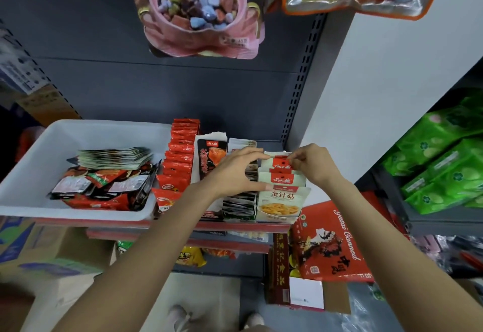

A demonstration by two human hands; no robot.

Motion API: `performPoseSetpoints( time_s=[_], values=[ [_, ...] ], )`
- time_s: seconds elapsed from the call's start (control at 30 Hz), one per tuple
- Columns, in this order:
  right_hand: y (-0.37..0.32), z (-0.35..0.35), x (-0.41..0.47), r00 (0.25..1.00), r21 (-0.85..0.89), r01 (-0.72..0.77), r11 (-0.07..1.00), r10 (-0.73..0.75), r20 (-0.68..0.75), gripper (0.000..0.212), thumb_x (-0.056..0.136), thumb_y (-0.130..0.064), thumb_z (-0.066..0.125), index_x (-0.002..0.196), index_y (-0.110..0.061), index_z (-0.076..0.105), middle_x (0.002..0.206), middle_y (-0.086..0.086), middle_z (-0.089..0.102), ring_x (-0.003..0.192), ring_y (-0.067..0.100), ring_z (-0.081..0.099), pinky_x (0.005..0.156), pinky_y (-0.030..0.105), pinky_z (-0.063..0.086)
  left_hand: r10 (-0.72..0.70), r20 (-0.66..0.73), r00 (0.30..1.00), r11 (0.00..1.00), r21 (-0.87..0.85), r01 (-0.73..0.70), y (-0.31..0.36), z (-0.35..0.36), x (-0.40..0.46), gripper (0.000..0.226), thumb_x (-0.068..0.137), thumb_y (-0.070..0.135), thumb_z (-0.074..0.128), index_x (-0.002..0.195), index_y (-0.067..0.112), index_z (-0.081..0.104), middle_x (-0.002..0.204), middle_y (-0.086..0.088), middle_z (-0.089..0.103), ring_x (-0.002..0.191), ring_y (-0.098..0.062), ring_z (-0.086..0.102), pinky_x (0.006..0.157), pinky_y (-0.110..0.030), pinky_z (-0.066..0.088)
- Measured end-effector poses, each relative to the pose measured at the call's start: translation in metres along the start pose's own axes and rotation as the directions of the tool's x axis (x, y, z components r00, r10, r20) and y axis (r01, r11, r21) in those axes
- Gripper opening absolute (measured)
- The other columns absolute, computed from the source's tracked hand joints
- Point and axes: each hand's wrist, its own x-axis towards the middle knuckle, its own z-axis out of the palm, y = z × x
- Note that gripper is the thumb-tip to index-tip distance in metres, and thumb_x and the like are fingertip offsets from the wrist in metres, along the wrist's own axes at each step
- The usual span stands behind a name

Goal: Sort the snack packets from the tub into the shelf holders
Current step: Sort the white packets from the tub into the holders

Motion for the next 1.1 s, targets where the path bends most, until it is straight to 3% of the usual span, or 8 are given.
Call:
performPoseSetpoints(
  time_s=[0.1, 0.23, 0.4, 0.53, 0.63, 0.83, 0.97, 1.1],
  values=[
    [-0.028, 0.007, 0.0, 0.99, 0.007, 0.118, 0.993, -0.117, -0.079, 0.021, 0.091, -0.013, 0.057, 0.109, -0.012, 0.068, 0.11, 0.006, 0.067, 0.096, 0.019, 0.063, 0.087, 0.025, 0.047, 0.006, -0.137, 0.99, 0.999, -0.052, -0.014, -0.013, -0.01, -0.004, 0.052, 0.08, 0.041, 0.07, 0.128, 0.031, 0.052, 0.135, 0.008, 0.048, 0.126, -0.011, 0.041, 0.108, -0.037, 0.034],
    [-0.082, 0.037, 0.007, 0.968, 0.121, 0.244, 0.962, -0.234, -0.095, 0.022, 0.088, -0.006, 0.057, 0.106, -0.012, 0.069, 0.104, 0.007, 0.067, 0.09, 0.016, 0.061, 0.083, 0.016, 0.043, -0.065, -0.44, 0.896, 0.993, -0.121, 0.012, -0.042, -0.043, -0.022, 0.023, 0.088, 0.016, 0.062, 0.11, 0.016, 0.064, 0.109, 0.003, 0.064, 0.099, -0.007, 0.057, 0.087, -0.013, 0.04],
    [-0.166, 0.093, 0.026, 0.955, 0.229, 0.294, 0.928, -0.294, -0.034, 0.025, 0.091, -0.002, 0.052, 0.109, -0.009, 0.067, 0.104, 0.004, 0.067, 0.094, 0.015, 0.061, 0.077, 0.006, 0.038, -0.255, -0.622, 0.74, 0.967, -0.179, 0.182, -0.121, -0.09, -0.059, 0.018, 0.084, 0.006, 0.06, 0.101, 0.01, 0.065, 0.098, -0.005, 0.068, 0.091, -0.018, 0.063, 0.085, -0.026, 0.048],
    [-0.238, 0.148, 0.051, 0.927, 0.204, 0.357, 0.912, -0.373, 0.045, 0.029, 0.089, 0.001, 0.049, 0.113, -0.002, 0.064, 0.114, 0.015, 0.065, 0.106, 0.027, 0.059, 0.089, 0.021, 0.038, -0.431, -0.574, 0.697, 0.9, -0.211, 0.382, -0.204, -0.127, -0.088, 0.027, 0.084, 0.008, 0.064, 0.111, 0.003, 0.061, 0.111, -0.018, 0.063, 0.103, -0.032, 0.059, 0.092, -0.035, 0.047],
    [-0.279, 0.194, 0.077, 0.933, 0.117, 0.298, 0.947, -0.315, 0.172, 0.037, 0.091, -0.007, 0.049, 0.128, -0.006, 0.053, 0.123, 0.018, 0.056, 0.112, 0.031, 0.055, 0.095, 0.031, 0.039, -0.499, -0.493, 0.713, 0.841, -0.077, 0.536, -0.257, -0.144, -0.102, 0.046, 0.084, 0.012, 0.065, 0.127, 0.007, 0.053, 0.128, -0.017, 0.054, 0.118, -0.034, 0.05, 0.101, -0.04, 0.04],
    [-0.318, 0.264, 0.115, 0.894, 0.041, 0.12, 0.992, -0.126, 0.43, 0.07, 0.093, -0.025, 0.055, 0.15, -0.012, 0.016, 0.149, 0.01, 0.03, 0.136, 0.026, 0.032, 0.111, 0.028, 0.028, -0.609, -0.216, 0.763, 0.784, -0.019, 0.621, -0.33, -0.167, -0.105, 0.078, 0.083, 0.033, 0.067, 0.147, 0.023, 0.024, 0.153, -0.003, 0.025, 0.139, -0.023, 0.026, 0.116, -0.037, 0.02],
    [-0.322, 0.287, 0.125, 0.908, -0.093, 0.138, 0.986, -0.088, 0.409, 0.056, 0.094, -0.025, 0.053, 0.144, -0.01, 0.033, 0.14, 0.015, 0.043, 0.127, 0.031, 0.044, 0.104, 0.033, 0.038, -0.596, -0.2, 0.778, 0.801, -0.082, 0.593, -0.347, -0.173, -0.108, 0.073, 0.078, 0.032, 0.071, 0.142, 0.023, 0.035, 0.145, -0.002, 0.039, 0.13, -0.023, 0.038, 0.11, -0.04, 0.032],
    [-0.328, 0.285, 0.119, 0.968, -0.241, 0.186, 0.952, -0.135, 0.213, 0.025, 0.093, -0.014, 0.051, 0.112, -0.014, 0.066, 0.114, 0.012, 0.061, 0.103, 0.03, 0.06, 0.085, 0.034, 0.048, -0.523, -0.249, 0.815, 0.849, -0.071, 0.523, -0.349, -0.172, -0.111, 0.057, 0.082, 0.016, 0.066, 0.135, 0.011, 0.045, 0.136, -0.009, 0.046, 0.125, -0.025, 0.043, 0.102, -0.03, 0.034]
  ],
)
